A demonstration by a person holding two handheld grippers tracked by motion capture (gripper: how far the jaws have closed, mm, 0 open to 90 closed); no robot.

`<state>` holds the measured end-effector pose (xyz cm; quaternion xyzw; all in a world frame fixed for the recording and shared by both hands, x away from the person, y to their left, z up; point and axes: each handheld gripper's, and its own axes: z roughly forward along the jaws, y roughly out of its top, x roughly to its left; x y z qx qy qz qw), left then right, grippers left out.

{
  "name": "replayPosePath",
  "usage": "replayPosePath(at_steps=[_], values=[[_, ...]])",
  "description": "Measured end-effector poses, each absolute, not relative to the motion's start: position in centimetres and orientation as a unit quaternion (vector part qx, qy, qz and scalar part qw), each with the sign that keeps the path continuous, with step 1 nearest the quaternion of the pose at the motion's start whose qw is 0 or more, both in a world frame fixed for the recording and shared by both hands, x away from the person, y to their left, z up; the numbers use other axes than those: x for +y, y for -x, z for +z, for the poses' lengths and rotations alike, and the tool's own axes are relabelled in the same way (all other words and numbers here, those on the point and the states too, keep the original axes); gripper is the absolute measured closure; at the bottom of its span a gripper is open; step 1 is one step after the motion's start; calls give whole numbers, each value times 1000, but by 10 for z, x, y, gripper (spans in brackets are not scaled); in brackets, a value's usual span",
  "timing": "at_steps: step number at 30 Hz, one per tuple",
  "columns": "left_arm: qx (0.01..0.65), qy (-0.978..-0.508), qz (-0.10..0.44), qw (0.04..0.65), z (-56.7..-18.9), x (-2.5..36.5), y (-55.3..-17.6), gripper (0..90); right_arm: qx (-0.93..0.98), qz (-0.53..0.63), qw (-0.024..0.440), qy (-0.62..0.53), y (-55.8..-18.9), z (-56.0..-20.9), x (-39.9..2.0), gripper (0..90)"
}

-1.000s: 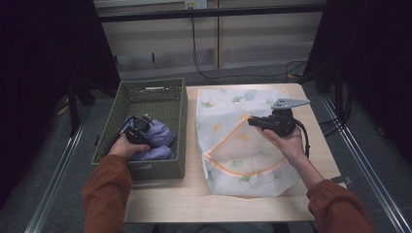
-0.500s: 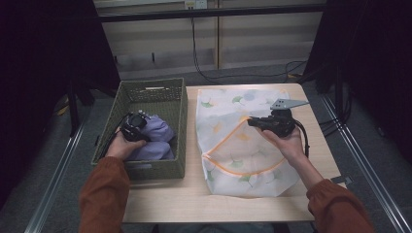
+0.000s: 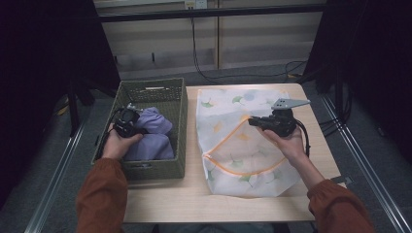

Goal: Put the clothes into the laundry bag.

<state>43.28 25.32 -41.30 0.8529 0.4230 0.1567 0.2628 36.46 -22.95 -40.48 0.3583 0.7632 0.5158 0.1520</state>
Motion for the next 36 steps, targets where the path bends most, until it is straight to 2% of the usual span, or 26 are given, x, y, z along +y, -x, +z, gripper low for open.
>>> replayPosePath(at_steps=[7, 15, 36], values=[[425, -826, 175, 326, -403, 260, -423, 755, 764, 515, 154, -357, -364, -404, -230, 897], [423, -806, 203, 360, -397, 263, -415, 757, 763, 517, 154, -355, -363, -403, -231, 897], [417, -763, 217, 444, -372, 276, -396, 757, 766, 515, 161, -349, -362, -402, -232, 897]])
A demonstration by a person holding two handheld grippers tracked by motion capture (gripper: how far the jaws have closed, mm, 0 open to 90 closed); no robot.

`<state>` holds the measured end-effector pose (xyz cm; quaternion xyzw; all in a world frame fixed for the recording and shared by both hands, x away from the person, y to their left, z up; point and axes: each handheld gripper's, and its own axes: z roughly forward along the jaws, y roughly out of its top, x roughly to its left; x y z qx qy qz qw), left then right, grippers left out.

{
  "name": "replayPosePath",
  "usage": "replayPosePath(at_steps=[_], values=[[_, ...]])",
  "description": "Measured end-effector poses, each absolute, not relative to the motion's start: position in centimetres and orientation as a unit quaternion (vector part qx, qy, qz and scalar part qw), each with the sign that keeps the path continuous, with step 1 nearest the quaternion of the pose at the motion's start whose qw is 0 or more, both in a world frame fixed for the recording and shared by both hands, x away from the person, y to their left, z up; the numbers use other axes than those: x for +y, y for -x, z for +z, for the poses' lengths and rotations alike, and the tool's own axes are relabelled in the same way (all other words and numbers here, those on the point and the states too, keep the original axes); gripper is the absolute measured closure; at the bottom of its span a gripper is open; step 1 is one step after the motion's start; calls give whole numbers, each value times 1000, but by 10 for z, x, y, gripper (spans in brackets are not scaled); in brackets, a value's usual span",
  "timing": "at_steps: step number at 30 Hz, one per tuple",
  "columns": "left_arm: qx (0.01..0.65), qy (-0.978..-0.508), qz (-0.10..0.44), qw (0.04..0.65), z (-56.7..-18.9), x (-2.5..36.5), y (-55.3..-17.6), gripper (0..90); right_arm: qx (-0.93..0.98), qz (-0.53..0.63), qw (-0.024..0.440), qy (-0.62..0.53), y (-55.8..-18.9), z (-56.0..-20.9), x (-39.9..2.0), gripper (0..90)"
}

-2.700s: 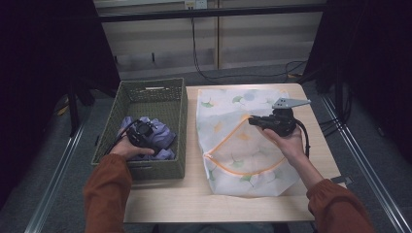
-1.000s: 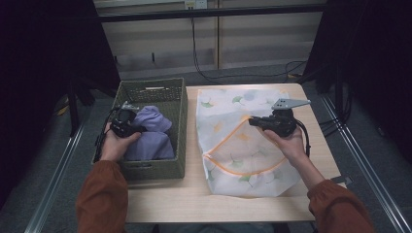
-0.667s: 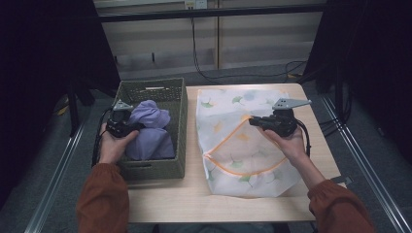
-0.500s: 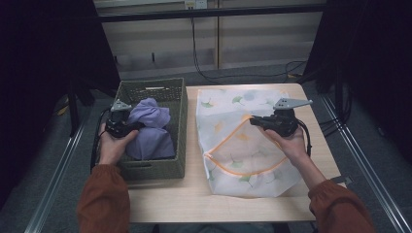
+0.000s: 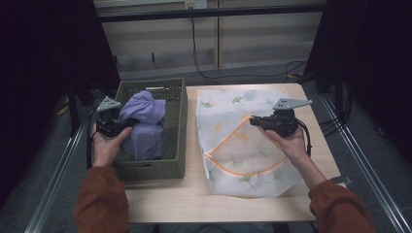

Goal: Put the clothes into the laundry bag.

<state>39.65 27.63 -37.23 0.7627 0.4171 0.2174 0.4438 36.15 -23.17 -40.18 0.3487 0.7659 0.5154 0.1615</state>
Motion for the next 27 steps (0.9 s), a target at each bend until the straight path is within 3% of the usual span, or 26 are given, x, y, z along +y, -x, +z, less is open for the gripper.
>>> replayPosePath(at_steps=[27], values=[[397, -728, 229, 510, -344, 281, -381, 756, 765, 519, 161, -346, -361, -401, -233, 897]])
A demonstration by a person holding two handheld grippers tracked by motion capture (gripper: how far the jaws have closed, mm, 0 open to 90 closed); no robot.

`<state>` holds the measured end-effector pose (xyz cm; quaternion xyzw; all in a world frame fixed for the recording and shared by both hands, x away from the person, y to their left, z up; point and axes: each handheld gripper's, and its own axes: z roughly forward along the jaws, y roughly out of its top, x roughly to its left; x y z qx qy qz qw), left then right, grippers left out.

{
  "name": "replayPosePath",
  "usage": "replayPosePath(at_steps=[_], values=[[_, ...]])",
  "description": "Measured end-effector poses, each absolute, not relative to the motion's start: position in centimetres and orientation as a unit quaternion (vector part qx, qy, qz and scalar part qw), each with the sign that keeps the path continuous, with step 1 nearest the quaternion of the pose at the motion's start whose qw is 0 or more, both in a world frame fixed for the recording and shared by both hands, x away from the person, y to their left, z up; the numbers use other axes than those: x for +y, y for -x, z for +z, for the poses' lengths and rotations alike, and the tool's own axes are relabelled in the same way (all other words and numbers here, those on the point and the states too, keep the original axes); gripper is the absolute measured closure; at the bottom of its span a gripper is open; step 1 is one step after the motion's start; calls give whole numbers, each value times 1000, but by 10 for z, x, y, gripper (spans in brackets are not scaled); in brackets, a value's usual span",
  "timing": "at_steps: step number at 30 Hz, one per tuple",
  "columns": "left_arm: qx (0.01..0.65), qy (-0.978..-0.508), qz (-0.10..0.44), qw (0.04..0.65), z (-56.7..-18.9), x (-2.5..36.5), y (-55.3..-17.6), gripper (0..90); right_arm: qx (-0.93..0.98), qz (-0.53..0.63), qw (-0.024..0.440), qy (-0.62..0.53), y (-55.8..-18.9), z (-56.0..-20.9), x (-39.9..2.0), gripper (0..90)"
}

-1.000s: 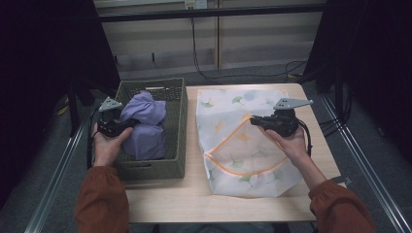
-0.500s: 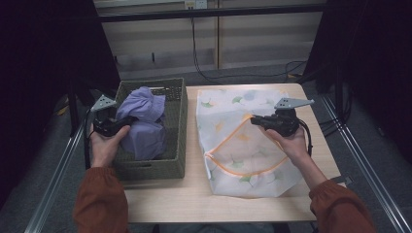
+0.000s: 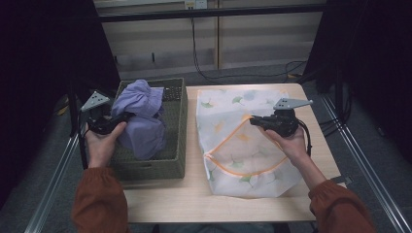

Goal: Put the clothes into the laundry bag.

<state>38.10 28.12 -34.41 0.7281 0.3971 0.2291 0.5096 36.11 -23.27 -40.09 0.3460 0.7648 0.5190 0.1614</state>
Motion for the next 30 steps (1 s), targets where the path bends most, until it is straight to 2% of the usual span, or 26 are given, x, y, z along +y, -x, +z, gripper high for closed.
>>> replayPosePath(at_steps=[30], values=[[363, -688, 270, 568, -307, 273, -356, 757, 768, 519, 158, -341, -360, -401, -229, 897]])
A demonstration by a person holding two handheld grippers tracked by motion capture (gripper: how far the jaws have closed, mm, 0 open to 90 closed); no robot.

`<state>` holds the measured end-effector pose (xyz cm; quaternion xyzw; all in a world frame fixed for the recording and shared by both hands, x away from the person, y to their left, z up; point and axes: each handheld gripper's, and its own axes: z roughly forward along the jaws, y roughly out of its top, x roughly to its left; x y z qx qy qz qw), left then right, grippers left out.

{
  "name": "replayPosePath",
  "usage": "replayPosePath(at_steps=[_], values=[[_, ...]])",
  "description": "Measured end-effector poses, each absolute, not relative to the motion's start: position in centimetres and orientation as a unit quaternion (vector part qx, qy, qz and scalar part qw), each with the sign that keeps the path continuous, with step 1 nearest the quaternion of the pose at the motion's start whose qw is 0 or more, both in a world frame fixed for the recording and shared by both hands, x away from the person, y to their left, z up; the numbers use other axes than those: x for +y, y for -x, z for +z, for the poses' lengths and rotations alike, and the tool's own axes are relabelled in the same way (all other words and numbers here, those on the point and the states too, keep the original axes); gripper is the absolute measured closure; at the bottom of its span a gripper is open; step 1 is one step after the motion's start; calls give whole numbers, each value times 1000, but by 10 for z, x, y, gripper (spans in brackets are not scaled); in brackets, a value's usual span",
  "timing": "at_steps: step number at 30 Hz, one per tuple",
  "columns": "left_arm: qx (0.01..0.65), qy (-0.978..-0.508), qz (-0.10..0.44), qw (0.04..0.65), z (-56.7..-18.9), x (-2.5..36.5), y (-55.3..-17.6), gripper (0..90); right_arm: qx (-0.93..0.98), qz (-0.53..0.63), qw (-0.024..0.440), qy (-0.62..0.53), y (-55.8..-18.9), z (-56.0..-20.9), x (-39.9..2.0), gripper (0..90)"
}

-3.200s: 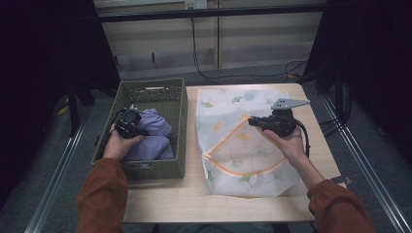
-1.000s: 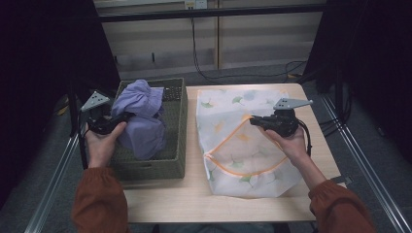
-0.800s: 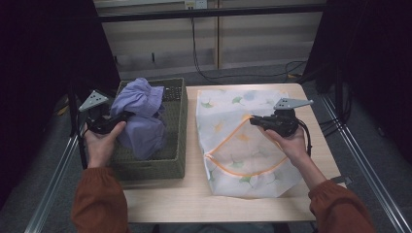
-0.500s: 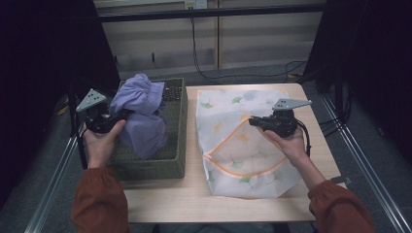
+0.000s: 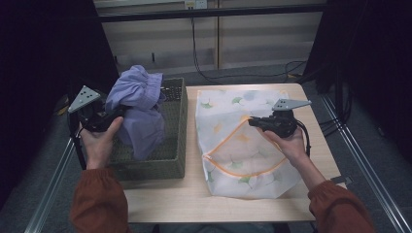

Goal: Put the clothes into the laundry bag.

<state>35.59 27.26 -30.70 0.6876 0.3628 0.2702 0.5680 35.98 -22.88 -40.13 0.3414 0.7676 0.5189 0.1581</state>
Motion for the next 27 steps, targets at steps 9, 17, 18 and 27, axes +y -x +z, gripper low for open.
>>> replayPosePath(at_steps=[9, 17, 18, 27], values=[[355, -678, 272, 583, -298, 274, -350, 759, 769, 519, 157, -339, -360, -402, -228, 897], [348, -670, 275, 594, -288, 275, -342, 760, 770, 518, 156, -339, -360, -402, -228, 897], [347, -668, 274, 599, -287, 275, -342, 760, 770, 518, 156, -338, -360, -402, -228, 897], [339, -669, 268, 605, -282, 272, -343, 760, 770, 520, 155, -335, -359, -402, -227, 897]])
